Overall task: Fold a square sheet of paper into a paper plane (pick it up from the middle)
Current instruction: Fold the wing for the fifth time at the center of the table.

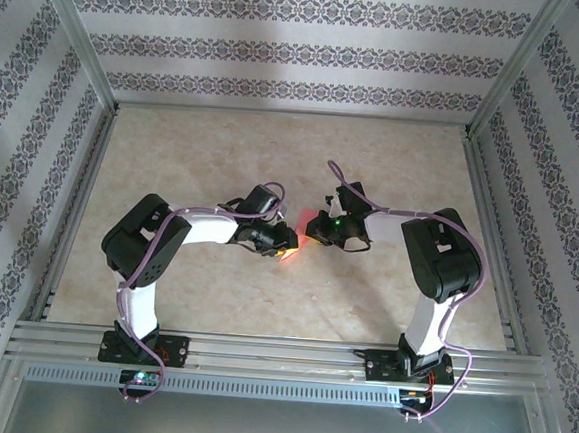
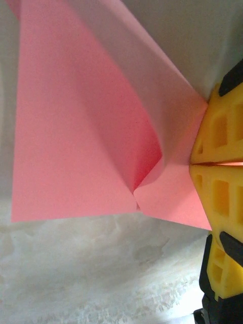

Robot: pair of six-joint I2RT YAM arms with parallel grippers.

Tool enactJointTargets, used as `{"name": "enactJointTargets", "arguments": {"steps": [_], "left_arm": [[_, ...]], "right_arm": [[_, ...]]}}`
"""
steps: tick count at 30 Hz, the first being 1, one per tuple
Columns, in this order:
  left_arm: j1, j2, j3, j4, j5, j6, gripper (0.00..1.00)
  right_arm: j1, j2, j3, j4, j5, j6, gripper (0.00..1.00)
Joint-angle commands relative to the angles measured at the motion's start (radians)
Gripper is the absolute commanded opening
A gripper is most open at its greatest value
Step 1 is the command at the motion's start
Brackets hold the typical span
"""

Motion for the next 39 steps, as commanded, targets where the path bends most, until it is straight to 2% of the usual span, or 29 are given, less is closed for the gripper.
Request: {"name": "enactJointTargets", "arguments": {"steps": [1, 7, 13, 18, 29, 39], "left_arm": [[0.025, -0.047, -0.002, -0.011, 0.037, -0.002, 0.26], [0.039, -0.051, -0.002, -0.030, 0.043, 0.006, 0.28], [0.040, -0.044, 0.001, -0.027, 0.043, -0.006, 0.29], [0.040, -0.031, -0.012, 0.022, 0.072, -0.039, 0.21], [0.027, -0.003, -0.002, 0.009, 0.077, -0.030, 0.24], [0.014, 0.016, -0.002, -0.031, 0.036, -0.023, 0.16]], "right_arm": [[-0.011, 0.066, 0.011, -0.060, 0.054, -0.057, 0.11], [-0.011, 0.111, 0.117, -0.131, -0.049, -0.236, 0.11], [-0.008, 0.122, 0.185, -0.221, -0.065, -0.363, 0.12], [-0.011, 0.119, 0.183, -0.234, -0.056, -0.363, 0.12], [-0.011, 0.120, 0.172, -0.233, -0.048, -0.325, 0.12], [-0.012, 0.127, 0.169, -0.236, -0.031, -0.301, 0.12]]}}
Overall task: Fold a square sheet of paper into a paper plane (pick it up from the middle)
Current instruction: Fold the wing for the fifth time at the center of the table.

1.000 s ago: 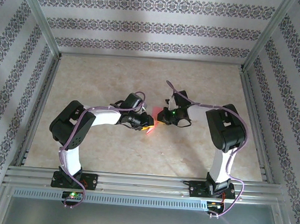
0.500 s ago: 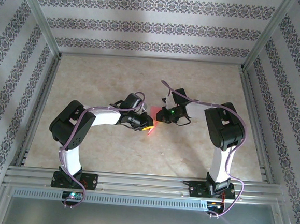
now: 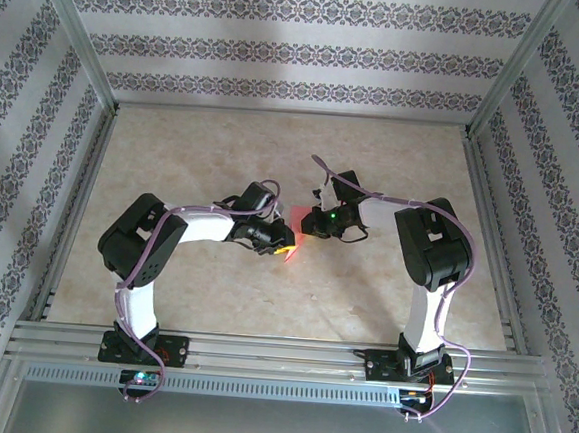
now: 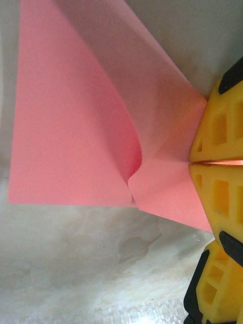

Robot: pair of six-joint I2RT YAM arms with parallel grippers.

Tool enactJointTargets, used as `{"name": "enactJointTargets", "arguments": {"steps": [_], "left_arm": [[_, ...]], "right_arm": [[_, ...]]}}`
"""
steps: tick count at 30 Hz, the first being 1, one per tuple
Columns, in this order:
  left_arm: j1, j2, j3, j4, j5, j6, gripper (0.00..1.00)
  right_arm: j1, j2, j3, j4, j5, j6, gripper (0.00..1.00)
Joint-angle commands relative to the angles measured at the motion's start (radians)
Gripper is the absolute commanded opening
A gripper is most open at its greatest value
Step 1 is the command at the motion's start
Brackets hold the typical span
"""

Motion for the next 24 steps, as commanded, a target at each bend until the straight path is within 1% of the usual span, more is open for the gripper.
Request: {"name": "enactJointTargets", "arguments": {"steps": [1, 8, 13, 15, 17, 19, 24], "left_arm": [[-0.011, 0.027, 0.002, -0.029, -0.016, -0.003, 0.16], [-0.020, 0.043, 0.000, -0.032, -0.025, -0.008, 0.14], [-0.020, 0.028, -0.001, -0.040, -0.030, -0.007, 0.13], [-0.020, 0.004, -0.001, -0.042, -0.030, -0.010, 0.15], [-0.020, -0.024, -0.002, -0.053, -0.034, -0.010, 0.21], [-0.020, -0.047, -0.014, -0.062, -0.038, -0.009, 0.23], [-0.020, -0.059, -0.044, -0.040, -0.026, -0.027, 0.23]], "right_arm": [[-0.007, 0.029, -0.007, -0.050, 0.050, 0.010, 0.12], [-0.014, 0.031, -0.011, -0.050, 0.053, 0.036, 0.12], [-0.016, 0.032, -0.009, -0.051, 0.054, 0.048, 0.12], [-0.015, 0.033, -0.009, -0.051, 0.054, 0.050, 0.12], [-0.016, 0.035, -0.008, -0.056, 0.054, 0.051, 0.12], [-0.015, 0.036, -0.005, -0.060, 0.056, 0.050, 0.11], [-0.015, 0.038, -0.004, -0.070, 0.062, 0.044, 0.11]]}}
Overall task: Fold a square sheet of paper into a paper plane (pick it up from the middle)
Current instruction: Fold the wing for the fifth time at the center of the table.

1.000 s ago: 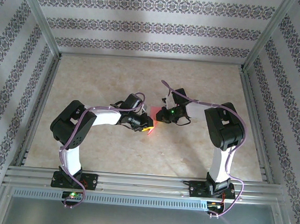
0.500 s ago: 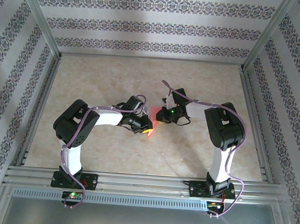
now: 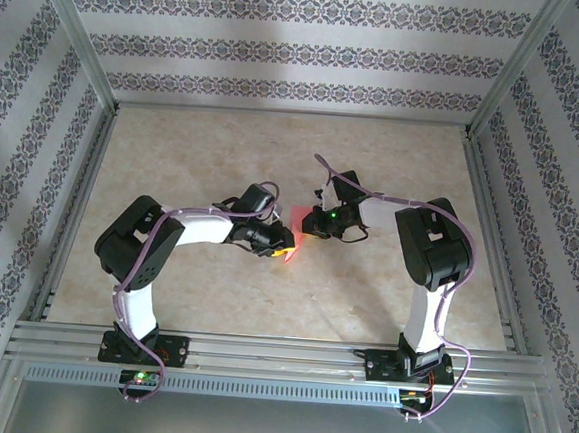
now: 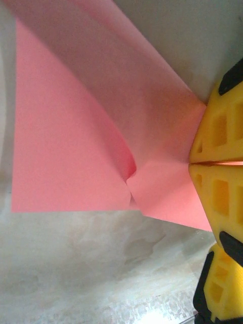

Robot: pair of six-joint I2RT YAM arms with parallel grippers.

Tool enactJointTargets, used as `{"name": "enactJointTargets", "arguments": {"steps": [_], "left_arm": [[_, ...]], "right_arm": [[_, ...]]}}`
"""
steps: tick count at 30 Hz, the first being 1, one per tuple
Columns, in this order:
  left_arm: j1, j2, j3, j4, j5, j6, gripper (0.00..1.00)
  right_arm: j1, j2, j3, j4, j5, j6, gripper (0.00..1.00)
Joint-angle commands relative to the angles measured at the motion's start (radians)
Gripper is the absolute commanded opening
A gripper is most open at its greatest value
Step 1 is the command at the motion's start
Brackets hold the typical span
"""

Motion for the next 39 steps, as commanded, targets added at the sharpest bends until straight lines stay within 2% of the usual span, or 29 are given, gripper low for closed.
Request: {"name": "enactJointTargets", "arguments": {"steps": [1, 15, 23, 29, 39], "left_arm": [[-0.012, -0.022, -0.026, -0.006, 0.004, -0.030, 0.21], [-0.027, 0.019, -0.023, 0.009, 0.020, -0.016, 0.11], [-0.030, 0.033, -0.010, 0.003, 0.021, -0.001, 0.12], [-0.030, -0.019, -0.002, -0.023, 0.004, 0.024, 0.19], [-0.033, -0.025, 0.020, -0.039, -0.019, 0.094, 0.11]], "right_arm": [[-0.009, 0.038, -0.004, -0.069, 0.061, -0.005, 0.11], [-0.006, 0.040, 0.002, -0.073, 0.066, 0.000, 0.11], [-0.004, 0.043, 0.004, -0.081, 0.074, 0.005, 0.11], [-0.004, 0.034, 0.000, -0.076, 0.067, 0.012, 0.11], [-0.012, -0.115, -0.039, 0.043, -0.045, 0.061, 0.17]]}}
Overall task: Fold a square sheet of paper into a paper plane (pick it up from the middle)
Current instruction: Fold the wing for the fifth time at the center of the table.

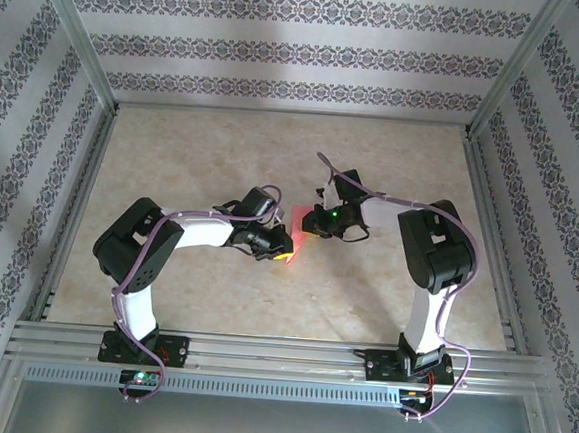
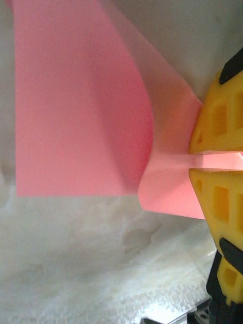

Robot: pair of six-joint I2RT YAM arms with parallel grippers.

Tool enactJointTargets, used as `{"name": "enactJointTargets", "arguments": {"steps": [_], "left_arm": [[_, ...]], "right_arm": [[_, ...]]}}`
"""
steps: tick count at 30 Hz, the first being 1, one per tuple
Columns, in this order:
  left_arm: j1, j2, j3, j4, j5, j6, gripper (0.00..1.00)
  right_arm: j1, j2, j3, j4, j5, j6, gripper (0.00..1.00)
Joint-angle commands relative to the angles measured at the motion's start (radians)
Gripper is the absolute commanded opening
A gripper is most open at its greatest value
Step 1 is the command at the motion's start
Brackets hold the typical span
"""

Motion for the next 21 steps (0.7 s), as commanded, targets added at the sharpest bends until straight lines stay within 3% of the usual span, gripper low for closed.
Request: {"name": "enactJointTargets", "arguments": {"steps": [1, 6, 21], "left_arm": [[-0.010, -0.019, 0.039, -0.052, -0.022, 0.073, 0.10], [-0.010, -0.021, 0.048, -0.059, -0.035, 0.124, 0.10], [-0.022, 0.022, 0.033, -0.032, -0.025, 0.105, 0.13]], "right_arm": [[-0.012, -0.087, -0.041, 0.068, -0.055, 0.032, 0.18], [-0.012, -0.123, -0.100, 0.141, -0.086, 0.047, 0.19], [0.017, -0.018, -0.089, 0.155, -0.077, 0.056, 0.18]]}}
